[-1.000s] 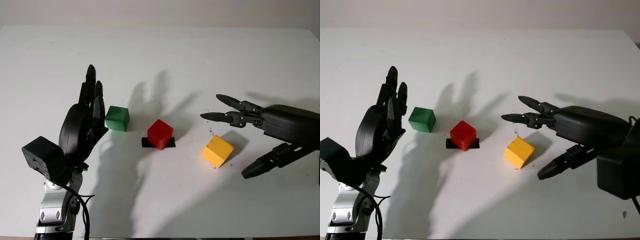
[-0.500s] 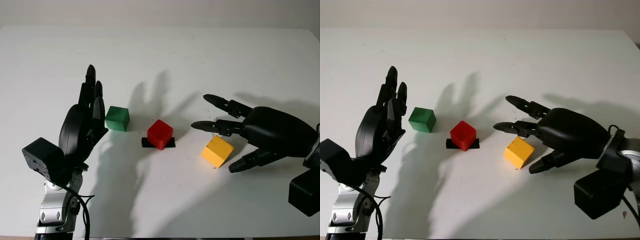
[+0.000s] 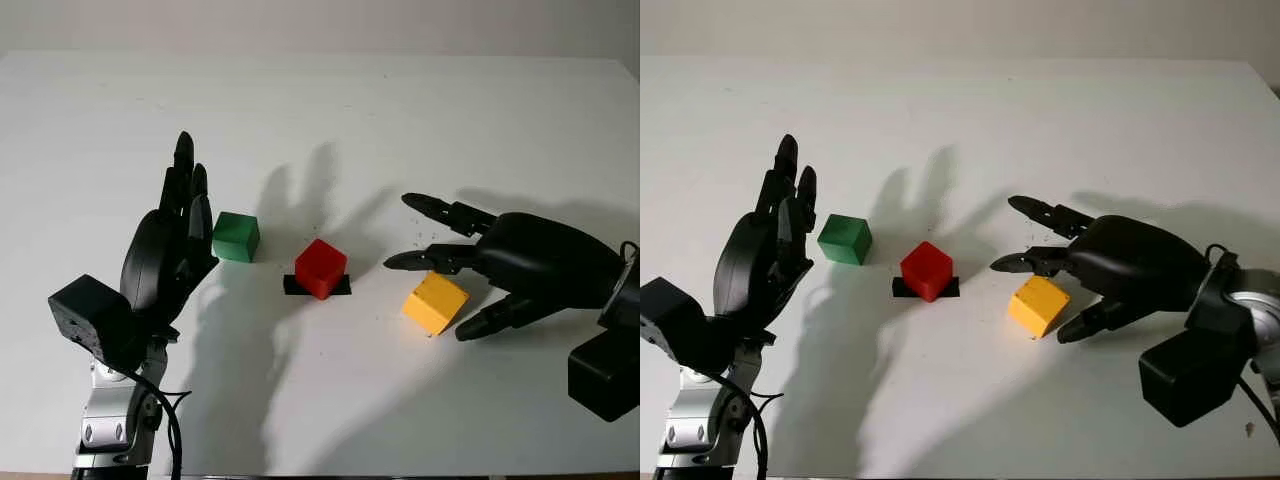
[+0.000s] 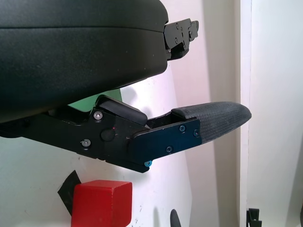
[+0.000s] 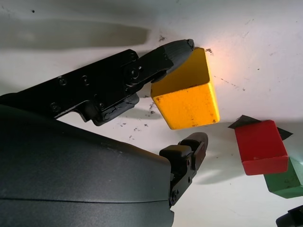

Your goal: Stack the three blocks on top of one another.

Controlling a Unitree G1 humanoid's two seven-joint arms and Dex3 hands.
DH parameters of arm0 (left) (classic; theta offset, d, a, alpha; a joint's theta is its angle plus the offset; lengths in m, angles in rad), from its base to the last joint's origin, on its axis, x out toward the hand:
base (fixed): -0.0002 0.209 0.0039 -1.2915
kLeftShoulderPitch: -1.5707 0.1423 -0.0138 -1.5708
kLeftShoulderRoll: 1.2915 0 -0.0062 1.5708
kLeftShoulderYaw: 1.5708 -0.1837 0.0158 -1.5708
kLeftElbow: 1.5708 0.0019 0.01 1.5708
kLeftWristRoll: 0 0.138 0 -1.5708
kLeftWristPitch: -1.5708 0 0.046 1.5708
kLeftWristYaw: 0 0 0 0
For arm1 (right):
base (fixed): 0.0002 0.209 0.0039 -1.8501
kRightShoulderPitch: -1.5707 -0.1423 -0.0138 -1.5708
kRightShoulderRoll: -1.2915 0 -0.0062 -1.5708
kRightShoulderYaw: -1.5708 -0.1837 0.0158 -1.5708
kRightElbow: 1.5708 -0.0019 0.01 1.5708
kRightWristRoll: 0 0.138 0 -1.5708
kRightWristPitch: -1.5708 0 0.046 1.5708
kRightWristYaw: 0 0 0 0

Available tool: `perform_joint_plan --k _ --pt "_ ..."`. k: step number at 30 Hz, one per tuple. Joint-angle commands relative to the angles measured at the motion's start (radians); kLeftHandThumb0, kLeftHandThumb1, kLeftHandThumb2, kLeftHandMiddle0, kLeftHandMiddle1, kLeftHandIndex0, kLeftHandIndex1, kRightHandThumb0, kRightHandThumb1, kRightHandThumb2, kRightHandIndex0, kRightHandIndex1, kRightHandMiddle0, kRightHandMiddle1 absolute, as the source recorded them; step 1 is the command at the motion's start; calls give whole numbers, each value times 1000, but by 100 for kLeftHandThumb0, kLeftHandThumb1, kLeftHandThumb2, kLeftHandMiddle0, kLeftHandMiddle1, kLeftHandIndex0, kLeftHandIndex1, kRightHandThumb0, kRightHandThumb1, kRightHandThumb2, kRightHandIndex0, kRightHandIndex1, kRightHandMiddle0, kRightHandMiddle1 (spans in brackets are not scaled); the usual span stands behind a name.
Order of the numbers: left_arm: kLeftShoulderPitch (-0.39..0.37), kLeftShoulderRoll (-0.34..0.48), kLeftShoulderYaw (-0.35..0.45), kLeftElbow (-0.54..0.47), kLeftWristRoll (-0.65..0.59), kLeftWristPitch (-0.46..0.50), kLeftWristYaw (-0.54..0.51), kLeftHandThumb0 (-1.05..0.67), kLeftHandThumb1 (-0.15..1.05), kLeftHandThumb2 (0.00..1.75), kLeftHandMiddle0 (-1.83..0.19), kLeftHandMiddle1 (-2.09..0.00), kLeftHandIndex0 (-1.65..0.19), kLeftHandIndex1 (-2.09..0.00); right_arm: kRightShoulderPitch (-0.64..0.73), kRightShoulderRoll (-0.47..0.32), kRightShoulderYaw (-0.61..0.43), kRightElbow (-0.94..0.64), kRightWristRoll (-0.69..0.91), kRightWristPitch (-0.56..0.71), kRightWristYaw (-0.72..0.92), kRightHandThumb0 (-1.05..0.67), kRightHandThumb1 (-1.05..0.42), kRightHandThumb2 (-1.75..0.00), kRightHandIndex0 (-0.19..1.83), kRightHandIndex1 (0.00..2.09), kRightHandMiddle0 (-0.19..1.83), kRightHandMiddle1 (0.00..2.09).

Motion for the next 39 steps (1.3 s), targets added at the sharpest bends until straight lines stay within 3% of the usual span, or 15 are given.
perform_joint_plan --k 1,2,4,12,29,39 --pt "17 -1 2 -5 -8 -5 -4 -80 105 70 19 0 19 0 -14 -17 5 -4 9 -2 0 -45 -89 -5 -7 6 32 53" --pt "19 -1 3 -12 -9 5 -2 -80 105 69 19 0 19 0 -17 -15 7 1 11 -5 -1 -43 -89 -5 -5 6 24 77" --pt "21 -2 3 -20 -7 16 4 -81 105 69 19 0 19 0 -21 -14 11 8 10 -8 -5 -40 -89 -5 -3 6 17 97" --pt "22 -3 1 -17 -7 7 3 -80 105 69 19 0 19 0 -39 -16 5 39 -38 -58 -76 -38 -96 -6 7 8 26 132" --pt "22 -10 -3 -8 13 -10 15 -81 105 67 19 0 19 0 -62 -21 23 48 -20 -49 -65 -35 -100 -5 13 8 25 140" --pt "22 -15 -3 -8 7 -10 15 -80 105 67 19 0 19 0 -195 19 59 2 159 114 92 -36 -101 -5 16 7 25 148"
